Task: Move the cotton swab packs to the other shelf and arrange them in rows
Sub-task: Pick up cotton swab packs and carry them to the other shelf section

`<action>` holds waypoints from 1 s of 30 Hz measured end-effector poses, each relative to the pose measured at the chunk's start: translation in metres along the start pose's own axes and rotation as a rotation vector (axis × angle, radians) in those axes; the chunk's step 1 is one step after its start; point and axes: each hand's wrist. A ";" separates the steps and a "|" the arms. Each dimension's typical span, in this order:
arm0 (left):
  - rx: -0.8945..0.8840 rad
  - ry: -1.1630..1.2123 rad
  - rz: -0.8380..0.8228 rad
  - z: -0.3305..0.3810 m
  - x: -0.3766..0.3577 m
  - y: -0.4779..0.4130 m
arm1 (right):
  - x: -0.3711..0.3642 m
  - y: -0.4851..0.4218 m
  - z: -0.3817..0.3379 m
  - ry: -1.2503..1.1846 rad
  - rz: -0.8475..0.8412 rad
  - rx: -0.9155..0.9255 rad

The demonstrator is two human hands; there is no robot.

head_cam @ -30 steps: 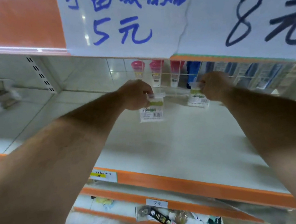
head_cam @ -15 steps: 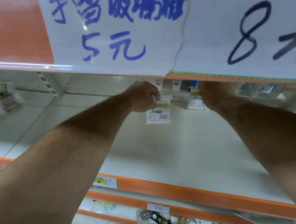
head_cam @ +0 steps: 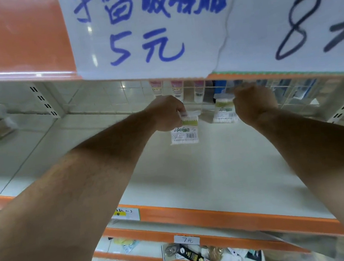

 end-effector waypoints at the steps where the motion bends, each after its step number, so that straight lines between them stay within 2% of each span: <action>1: -0.009 0.015 -0.001 0.003 -0.001 -0.002 | 0.003 0.002 0.005 -0.027 0.040 -0.013; 4: -0.059 0.021 0.001 0.018 -0.008 -0.013 | 0.012 0.015 0.030 -0.080 0.137 -0.074; 14: -0.199 -0.129 0.173 0.078 -0.040 -0.052 | 0.075 0.100 0.102 -0.099 0.083 -0.215; 19: -0.209 -0.096 0.157 0.091 -0.049 -0.066 | 0.082 0.134 0.123 -0.119 0.110 -0.289; 30: -0.207 -0.126 0.191 0.089 -0.059 -0.076 | 0.091 0.157 0.134 -0.052 0.159 -0.271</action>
Point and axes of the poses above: each hand's wrist, its own y-axis away from the middle knuckle, its own x-axis out of the back of the hand, z = x × y, and after that the axes turned 3 degrees about -x, right-handed
